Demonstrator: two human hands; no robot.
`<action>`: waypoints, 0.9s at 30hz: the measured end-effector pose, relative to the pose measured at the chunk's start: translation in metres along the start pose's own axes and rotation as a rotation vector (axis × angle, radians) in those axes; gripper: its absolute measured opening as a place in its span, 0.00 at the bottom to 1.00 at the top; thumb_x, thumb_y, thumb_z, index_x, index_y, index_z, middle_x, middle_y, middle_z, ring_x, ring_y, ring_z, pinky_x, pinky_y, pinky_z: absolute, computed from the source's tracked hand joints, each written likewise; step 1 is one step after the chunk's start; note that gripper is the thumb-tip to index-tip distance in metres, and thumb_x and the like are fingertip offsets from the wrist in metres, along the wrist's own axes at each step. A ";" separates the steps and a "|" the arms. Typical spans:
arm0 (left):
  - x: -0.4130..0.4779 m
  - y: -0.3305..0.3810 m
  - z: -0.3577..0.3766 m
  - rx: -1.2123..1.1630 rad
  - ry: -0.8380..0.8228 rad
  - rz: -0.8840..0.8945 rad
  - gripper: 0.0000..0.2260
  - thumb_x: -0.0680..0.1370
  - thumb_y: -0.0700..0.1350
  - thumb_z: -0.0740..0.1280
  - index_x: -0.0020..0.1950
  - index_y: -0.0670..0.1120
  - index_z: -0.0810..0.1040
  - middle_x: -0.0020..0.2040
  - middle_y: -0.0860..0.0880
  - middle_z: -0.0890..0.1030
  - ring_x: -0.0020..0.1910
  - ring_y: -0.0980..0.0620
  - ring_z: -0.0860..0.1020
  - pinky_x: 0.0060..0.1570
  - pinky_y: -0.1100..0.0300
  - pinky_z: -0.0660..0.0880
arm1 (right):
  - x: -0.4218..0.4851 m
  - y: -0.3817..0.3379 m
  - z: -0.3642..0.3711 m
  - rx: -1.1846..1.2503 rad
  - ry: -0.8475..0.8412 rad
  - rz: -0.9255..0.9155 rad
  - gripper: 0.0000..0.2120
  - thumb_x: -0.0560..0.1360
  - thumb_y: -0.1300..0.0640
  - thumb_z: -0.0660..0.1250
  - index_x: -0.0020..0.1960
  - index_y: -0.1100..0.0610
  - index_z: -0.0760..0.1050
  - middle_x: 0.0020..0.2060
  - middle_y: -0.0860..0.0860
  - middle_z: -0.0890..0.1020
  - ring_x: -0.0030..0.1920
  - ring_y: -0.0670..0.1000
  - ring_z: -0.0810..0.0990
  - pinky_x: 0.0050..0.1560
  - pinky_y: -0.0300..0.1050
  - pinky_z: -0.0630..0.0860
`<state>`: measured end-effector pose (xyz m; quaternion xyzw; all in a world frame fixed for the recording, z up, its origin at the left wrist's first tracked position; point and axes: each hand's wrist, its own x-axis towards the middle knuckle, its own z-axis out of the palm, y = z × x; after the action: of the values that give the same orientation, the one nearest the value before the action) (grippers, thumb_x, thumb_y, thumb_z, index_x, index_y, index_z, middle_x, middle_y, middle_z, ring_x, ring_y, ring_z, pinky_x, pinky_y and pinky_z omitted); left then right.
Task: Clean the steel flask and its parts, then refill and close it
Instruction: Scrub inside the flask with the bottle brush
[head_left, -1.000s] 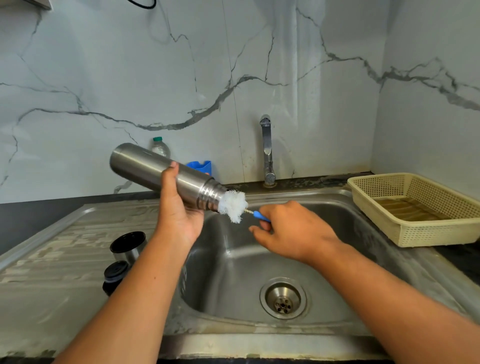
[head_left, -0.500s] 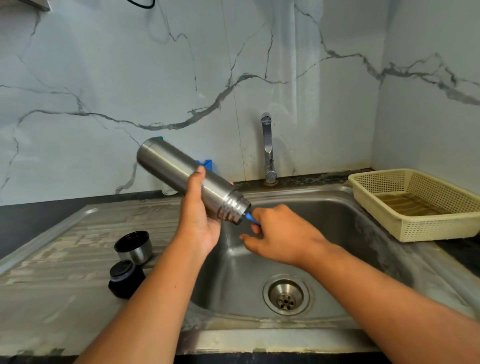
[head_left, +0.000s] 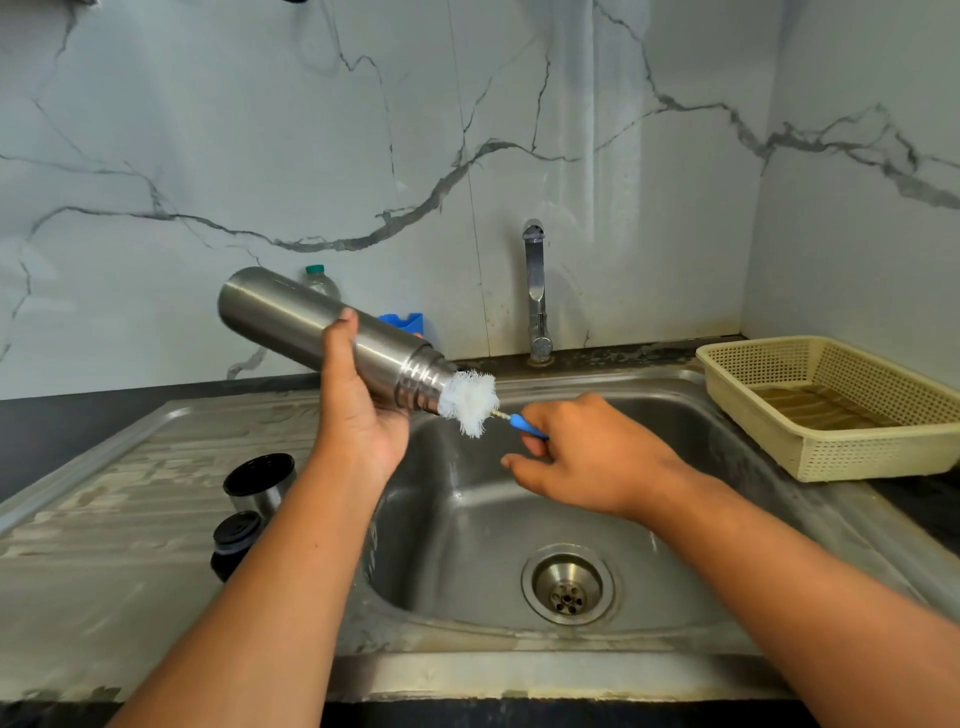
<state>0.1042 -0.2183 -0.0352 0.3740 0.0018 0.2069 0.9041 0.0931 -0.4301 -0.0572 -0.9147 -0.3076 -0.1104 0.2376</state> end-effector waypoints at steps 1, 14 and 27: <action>0.000 -0.002 -0.002 0.007 -0.012 0.006 0.22 0.78 0.56 0.70 0.65 0.42 0.77 0.48 0.43 0.85 0.42 0.47 0.85 0.43 0.53 0.83 | 0.000 0.000 0.000 -0.014 -0.002 -0.002 0.15 0.76 0.46 0.69 0.36 0.52 0.69 0.30 0.47 0.75 0.31 0.48 0.75 0.35 0.48 0.75; -0.008 -0.029 0.001 0.152 -0.048 -0.066 0.28 0.71 0.58 0.74 0.65 0.44 0.77 0.52 0.40 0.82 0.45 0.46 0.84 0.49 0.51 0.82 | 0.007 -0.009 0.011 0.036 -0.009 0.014 0.13 0.75 0.48 0.70 0.37 0.52 0.70 0.32 0.47 0.76 0.32 0.48 0.75 0.34 0.46 0.74; 0.001 -0.007 -0.001 0.003 -0.008 -0.014 0.28 0.77 0.55 0.71 0.72 0.41 0.74 0.53 0.43 0.85 0.48 0.46 0.85 0.51 0.49 0.83 | 0.004 0.006 -0.002 -0.003 0.005 0.020 0.14 0.76 0.48 0.69 0.37 0.53 0.70 0.31 0.48 0.77 0.32 0.49 0.76 0.38 0.52 0.78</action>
<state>0.1074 -0.2215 -0.0400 0.3761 0.0013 0.1991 0.9049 0.0998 -0.4332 -0.0557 -0.9178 -0.2978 -0.1107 0.2381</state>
